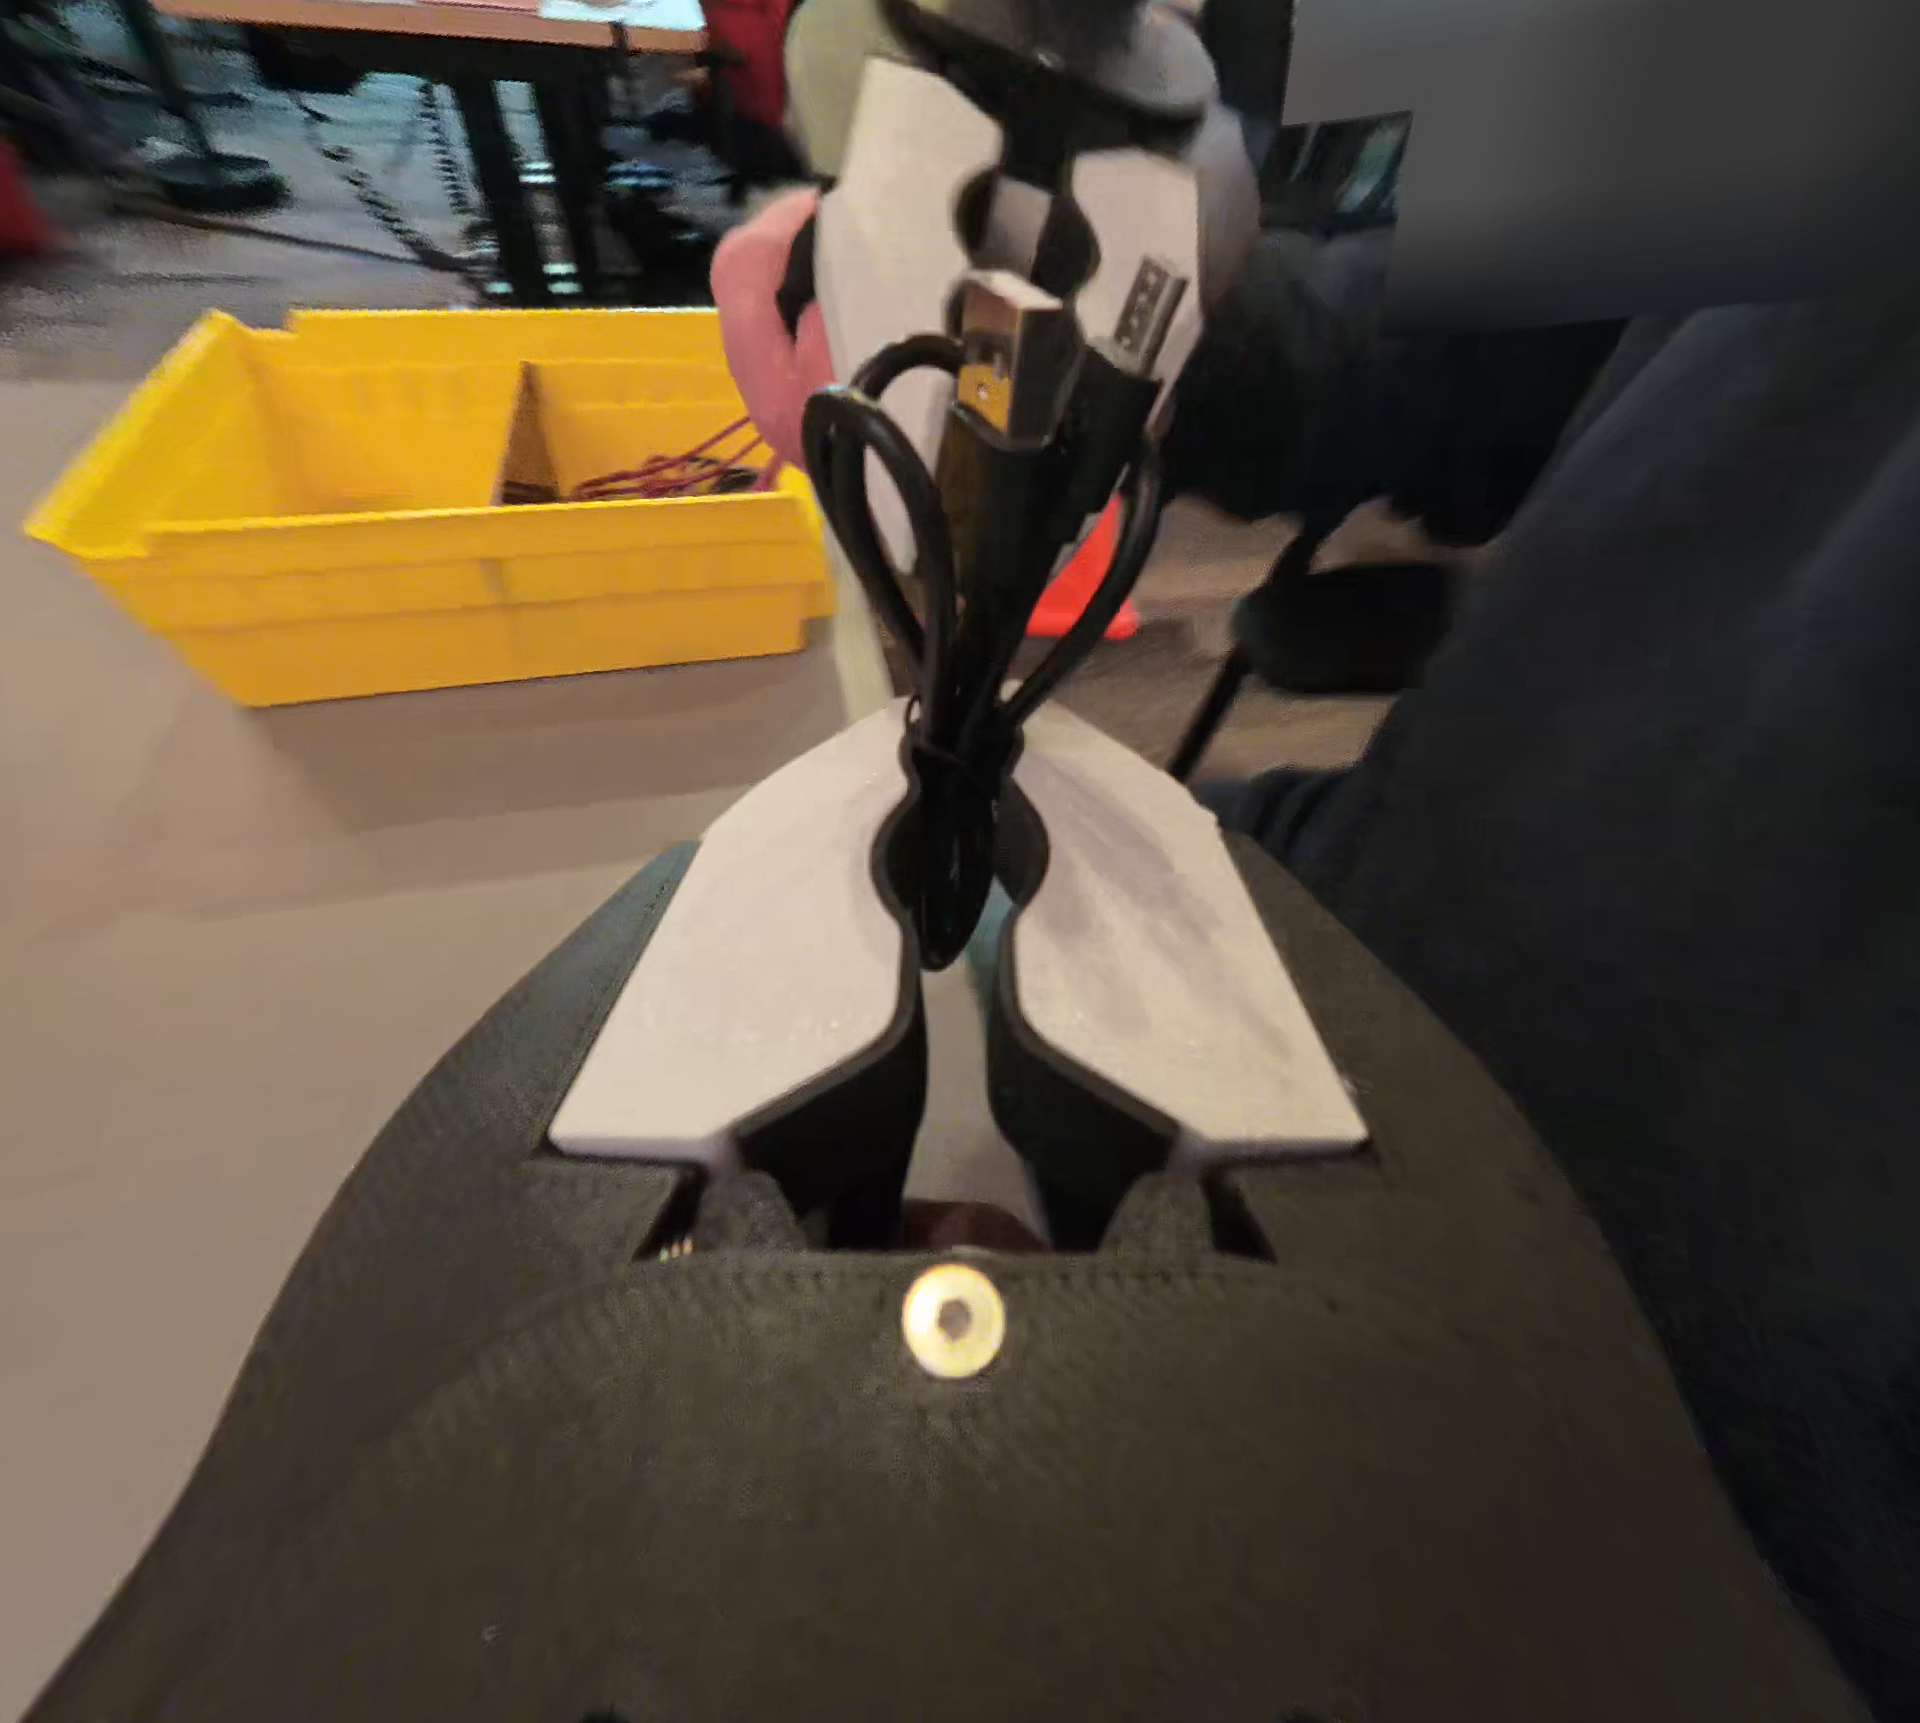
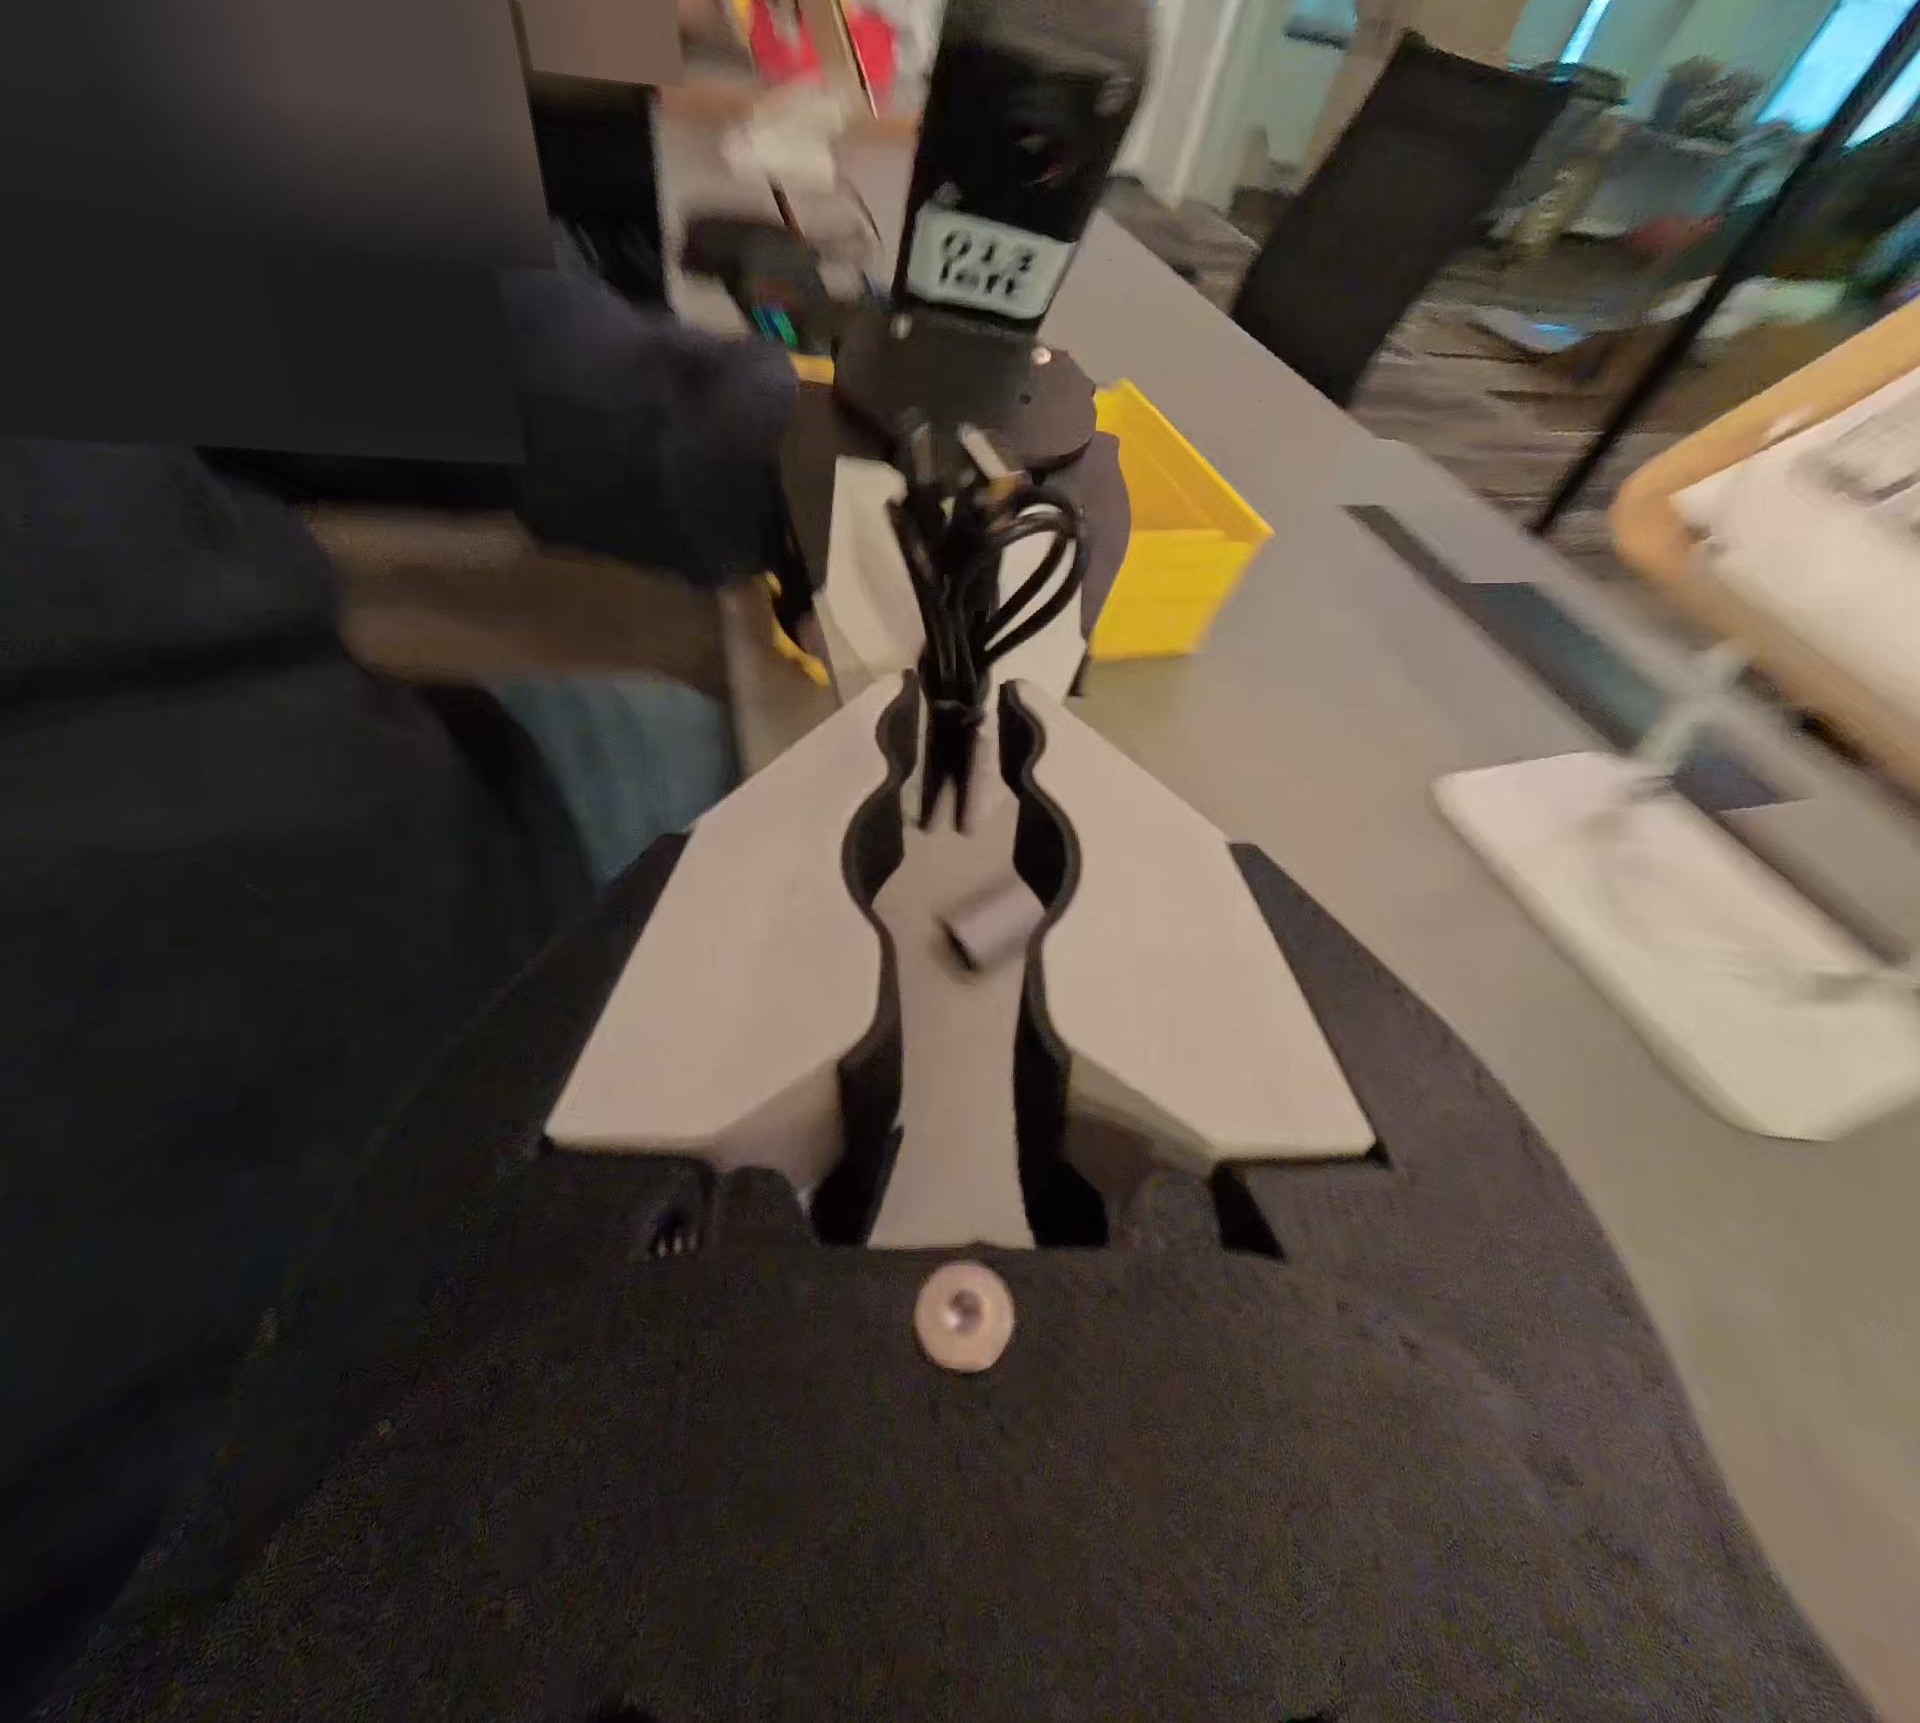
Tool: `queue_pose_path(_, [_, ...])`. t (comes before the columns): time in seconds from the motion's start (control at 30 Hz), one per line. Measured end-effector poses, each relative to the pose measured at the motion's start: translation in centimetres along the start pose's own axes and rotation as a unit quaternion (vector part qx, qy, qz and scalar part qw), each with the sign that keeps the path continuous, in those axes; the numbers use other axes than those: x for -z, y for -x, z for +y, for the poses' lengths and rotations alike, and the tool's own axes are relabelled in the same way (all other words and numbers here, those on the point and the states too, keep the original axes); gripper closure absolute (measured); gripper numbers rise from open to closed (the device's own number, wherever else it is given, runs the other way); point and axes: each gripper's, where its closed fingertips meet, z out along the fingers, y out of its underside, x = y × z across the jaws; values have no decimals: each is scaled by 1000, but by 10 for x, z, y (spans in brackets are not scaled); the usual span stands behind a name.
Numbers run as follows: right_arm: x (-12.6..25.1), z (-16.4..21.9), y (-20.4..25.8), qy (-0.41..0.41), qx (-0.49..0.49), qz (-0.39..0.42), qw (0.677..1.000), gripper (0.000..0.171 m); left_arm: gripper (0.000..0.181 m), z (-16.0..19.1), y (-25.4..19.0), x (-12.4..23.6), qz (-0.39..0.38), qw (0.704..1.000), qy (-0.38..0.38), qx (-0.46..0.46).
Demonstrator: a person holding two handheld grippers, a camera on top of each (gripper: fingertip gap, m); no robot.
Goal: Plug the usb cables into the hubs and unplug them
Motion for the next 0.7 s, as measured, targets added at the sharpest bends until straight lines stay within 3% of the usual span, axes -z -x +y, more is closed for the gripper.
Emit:
queue_pose_path(0.07, [6, -7, 0, -60, -123, -41, 990, 151, 174, -2, 2, 1, -33, 997, 18, -60])
queue_pose_path(0.17, [3, 3, 5, -63, -222, -87, 969, 151, 174, -12, 4, 4, -71, 989, 19, -131])
queue_pose_path(0.23, [2, 1, 6, -81, -255, -96, 959, 160, 174, -12, 6, 4, -104, 972, 50, -204])
queue_pose_path(0.43, [1, -4, 8, -120, -331, -134, 926, 161, 175, -16, 11, 6, -177, 908, 123, -358])
queue_pose_path(0.7, [7, -4, 11, -144, -375, -167, 900, 155, 175, -17, 17, 7, -220, 851, 166, -448])
